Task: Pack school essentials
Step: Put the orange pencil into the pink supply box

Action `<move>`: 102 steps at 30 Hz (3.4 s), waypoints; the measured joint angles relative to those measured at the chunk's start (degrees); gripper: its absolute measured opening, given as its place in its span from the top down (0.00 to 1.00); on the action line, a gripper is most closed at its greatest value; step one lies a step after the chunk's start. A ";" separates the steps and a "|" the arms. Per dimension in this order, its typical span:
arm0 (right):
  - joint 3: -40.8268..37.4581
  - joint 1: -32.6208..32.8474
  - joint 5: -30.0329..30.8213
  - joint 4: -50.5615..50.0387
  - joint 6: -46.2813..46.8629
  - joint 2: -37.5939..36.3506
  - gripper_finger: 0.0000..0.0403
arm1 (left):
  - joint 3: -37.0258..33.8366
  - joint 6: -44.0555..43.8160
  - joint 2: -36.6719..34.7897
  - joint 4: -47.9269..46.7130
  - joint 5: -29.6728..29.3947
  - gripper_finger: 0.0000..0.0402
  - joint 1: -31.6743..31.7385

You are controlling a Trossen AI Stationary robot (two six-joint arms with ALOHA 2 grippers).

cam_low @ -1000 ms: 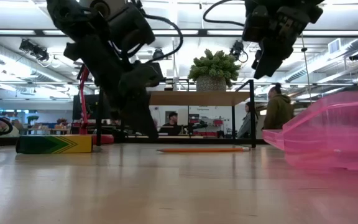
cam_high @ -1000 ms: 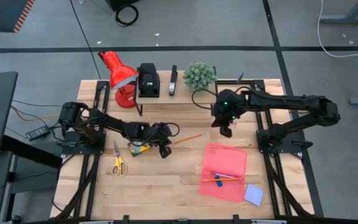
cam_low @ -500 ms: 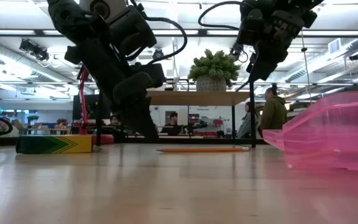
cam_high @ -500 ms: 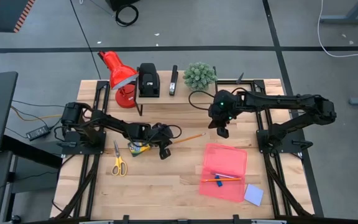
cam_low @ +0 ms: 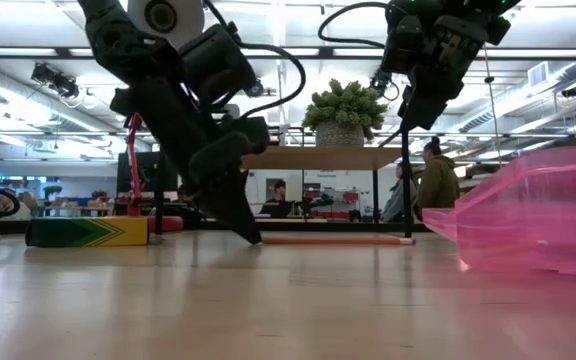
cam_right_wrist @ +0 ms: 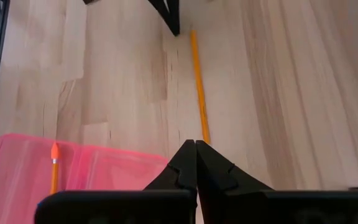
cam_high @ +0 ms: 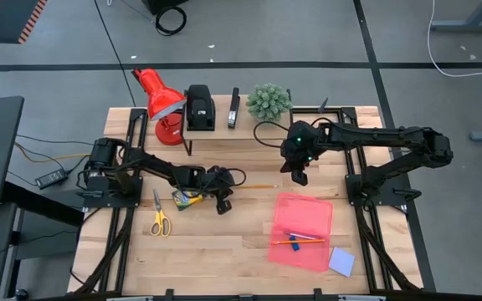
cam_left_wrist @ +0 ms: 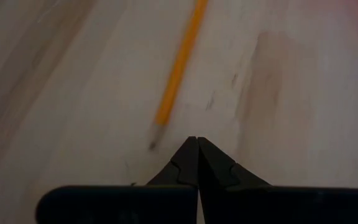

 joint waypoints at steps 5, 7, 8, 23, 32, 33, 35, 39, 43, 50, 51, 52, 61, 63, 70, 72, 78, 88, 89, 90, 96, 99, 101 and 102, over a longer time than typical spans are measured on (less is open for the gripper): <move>0.00 0.00 0.01 -0.06 -0.03 0.00 0.98 | 0.04 0.28 -0.03 0.08 -0.07 0.99 0.18; 0.00 0.00 0.00 -0.07 -0.12 0.00 0.98 | 0.04 0.18 -0.43 -0.03 0.12 0.99 0.33; 0.00 0.00 0.01 -0.07 -0.19 0.00 0.98 | 0.02 0.02 -0.89 0.02 0.10 0.99 0.34; 0.00 0.00 0.02 -0.22 -0.25 0.00 0.98 | 0.02 8.88 -2.94 -3.42 -1.27 0.96 1.37; 0.00 0.02 0.02 -0.29 -0.27 0.00 0.98 | 0.02 11.92 -2.93 -3.19 1.56 0.98 4.40; 0.00 0.02 0.02 -0.29 -0.27 0.00 0.98 | 0.02 12.22 -2.93 -3.16 2.15 0.97 4.56; 0.00 0.01 0.02 -0.32 -0.26 0.00 0.98 | 0.02 13.14 -2.93 -3.12 3.23 0.97 4.62; 0.00 0.02 0.02 -0.32 -0.27 0.00 0.98 | 0.02 13.83 -2.93 -3.03 5.55 0.98 4.62; 0.00 0.02 0.02 -0.32 -0.29 0.00 0.98 | 0.02 14.05 -2.93 -3.06 6.77 0.98 4.59; 0.00 0.02 0.02 -0.32 -0.29 0.00 0.98 | 0.02 15.47 -2.92 -3.19 6.75 0.93 4.92; 0.00 0.02 0.02 -0.32 -0.29 0.00 0.98 | 0.02 15.78 -2.91 -3.19 6.75 0.93 5.05; 0.00 0.02 0.02 -0.32 -0.29 0.00 0.98 | 0.02 16.06 -2.91 -3.21 6.75 0.94 5.15; 0.00 0.01 0.02 -0.32 -0.18 0.00 0.98 | 0.04 16.42 -1.40 -3.10 8.20 0.98 5.49; 0.00 0.01 0.02 -0.32 -0.14 0.00 0.98 | 0.04 16.39 -1.40 -2.97 8.17 0.98 5.52; 0.00 0.02 0.02 -0.32 0.24 0.00 0.98 | 0.04 16.43 -1.40 -3.03 8.10 0.97 5.86; 0.00 0.00 0.02 -0.29 0.26 0.00 0.98 | 0.04 16.45 -1.40 -3.03 8.10 0.98 5.82; 0.00 0.02 0.53 -0.75 -0.88 1.13 0.98 | 0.04 16.48 -1.40 -3.06 8.05 0.98 5.84; -0.02 1.56 0.88 0.91 -0.46 7.39 0.98 | 0.21 14.65 0.42 -2.20 8.32 0.99 5.79; -0.02 1.87 0.86 1.13 -0.49 7.77 0.98 | 0.21 14.14 0.73 -1.89 8.45 0.99 5.66; -0.02 2.24 0.84 1.50 -0.48 8.13 0.98 | 0.21 13.59 0.94 -1.56 8.39 0.99 5.52; -0.04 3.78 0.91 2.33 -0.49 10.10 0.96 | 0.19 13.39 1.31 0.53 8.25 0.96 5.40; -0.09 4.39 1.04 2.48 -0.50 11.00 0.91 | 0.14 12.70 1.10 0.45 8.25 0.97 5.60; -0.11 4.78 1.28 2.70 -0.62 11.04 0.87 | 0.06 11.84 0.59 0.25 8.25 0.98 5.60; -0.11 5.06 1.67 3.34 -0.73 11.08 0.85 | 0.04 11.82 0.29 0.37 8.25 0.99 5.60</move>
